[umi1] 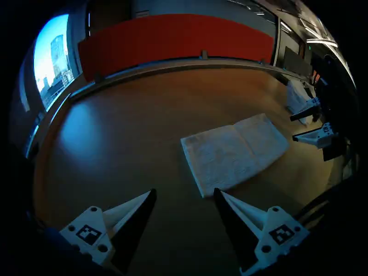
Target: Fold towel
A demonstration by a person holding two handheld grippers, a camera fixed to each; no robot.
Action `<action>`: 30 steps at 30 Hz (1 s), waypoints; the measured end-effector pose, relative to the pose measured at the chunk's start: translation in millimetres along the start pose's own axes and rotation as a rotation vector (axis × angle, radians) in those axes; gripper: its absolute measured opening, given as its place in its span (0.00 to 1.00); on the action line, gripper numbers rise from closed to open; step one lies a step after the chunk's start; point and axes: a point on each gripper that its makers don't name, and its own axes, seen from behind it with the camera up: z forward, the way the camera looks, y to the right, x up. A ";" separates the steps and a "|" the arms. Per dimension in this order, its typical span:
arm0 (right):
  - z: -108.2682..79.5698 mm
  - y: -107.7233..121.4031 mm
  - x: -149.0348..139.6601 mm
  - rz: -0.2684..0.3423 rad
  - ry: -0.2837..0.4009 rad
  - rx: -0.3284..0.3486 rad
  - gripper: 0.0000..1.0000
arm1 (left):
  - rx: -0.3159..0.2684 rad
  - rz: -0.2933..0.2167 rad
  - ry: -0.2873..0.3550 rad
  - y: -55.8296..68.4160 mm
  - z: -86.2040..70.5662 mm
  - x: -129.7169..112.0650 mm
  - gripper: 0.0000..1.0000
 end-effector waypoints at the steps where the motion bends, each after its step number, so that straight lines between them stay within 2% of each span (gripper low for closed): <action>1: 0.3 -0.2 -0.8 -0.003 -0.003 0.004 1.00 | 0.004 -0.008 0.001 -0.9 -2.8 -1.5 0.92; 13: 6.2 -3.0 -19.3 -0.034 -0.042 0.045 0.97 | 0.040 -0.056 0.004 -7.2 -28.4 -17.7 0.92; 16: 7.4 -4.8 -27.1 -0.032 -0.057 0.060 0.93 | 0.044 -0.061 0.004 -7.0 -33.7 -21.5 0.92; 27: 8.6 -9.5 -50.9 -0.006 -0.114 0.115 0.61 | 0.051 -0.090 -0.006 -5.2 -46.5 -35.1 0.92; 30: 9.2 -9.3 -52.8 -0.004 -0.118 0.118 0.58 | 0.053 -0.098 -0.005 -4.9 -49.4 -37.8 0.92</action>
